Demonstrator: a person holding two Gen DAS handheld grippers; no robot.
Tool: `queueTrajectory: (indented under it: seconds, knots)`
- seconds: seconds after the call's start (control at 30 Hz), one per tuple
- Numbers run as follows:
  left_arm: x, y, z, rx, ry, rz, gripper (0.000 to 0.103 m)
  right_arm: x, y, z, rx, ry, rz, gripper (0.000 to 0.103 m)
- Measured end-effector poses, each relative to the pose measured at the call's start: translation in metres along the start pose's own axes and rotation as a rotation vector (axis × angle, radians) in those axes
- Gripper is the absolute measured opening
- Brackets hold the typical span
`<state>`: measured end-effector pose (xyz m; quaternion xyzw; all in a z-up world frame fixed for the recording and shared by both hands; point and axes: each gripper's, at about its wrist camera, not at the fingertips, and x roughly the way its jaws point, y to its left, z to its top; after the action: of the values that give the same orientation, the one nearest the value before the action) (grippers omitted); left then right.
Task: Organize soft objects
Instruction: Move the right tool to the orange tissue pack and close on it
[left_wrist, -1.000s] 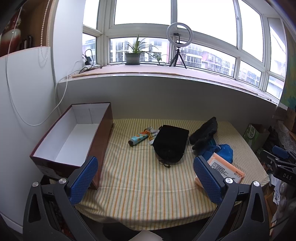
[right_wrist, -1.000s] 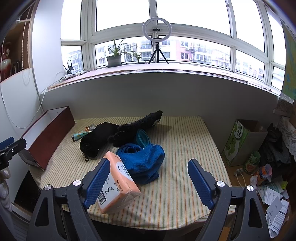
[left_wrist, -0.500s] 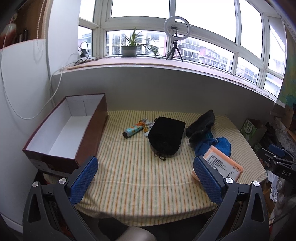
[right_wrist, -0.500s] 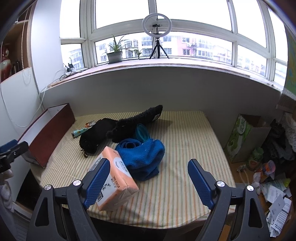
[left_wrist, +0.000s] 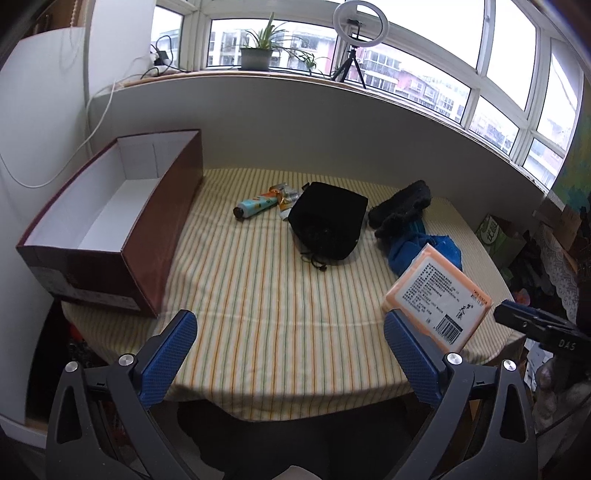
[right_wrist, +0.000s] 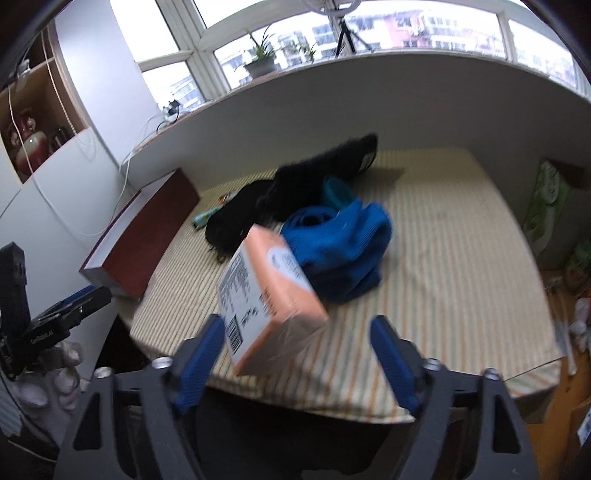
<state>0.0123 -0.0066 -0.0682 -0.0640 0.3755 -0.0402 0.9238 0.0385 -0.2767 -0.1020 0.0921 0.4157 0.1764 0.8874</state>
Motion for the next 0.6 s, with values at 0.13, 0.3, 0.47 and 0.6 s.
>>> queueTrajectory:
  seconds: [0.13, 0.3, 0.47, 0.6]
  knots:
    - [0.001, 0.002, -0.001, 0.004, 0.001, 0.005, 0.100, 0.015, -0.003, -0.003, 0.028, 0.045, 0.048, 0.057]
    - [0.004, 0.004, -0.001, 0.008, 0.007, 0.010, 0.100, 0.025, -0.004, -0.003, 0.040, 0.062, 0.059, 0.054]
    - [0.006, 0.007, -0.002, 0.002, 0.013, 0.006, 0.100, 0.033, 0.008, 0.001, 0.003, 0.068, 0.050, 0.046]
    - [0.007, 0.009, -0.002, 0.003, 0.009, 0.009, 0.100, 0.038, 0.023, 0.007, -0.027, 0.066, 0.067, 0.045]
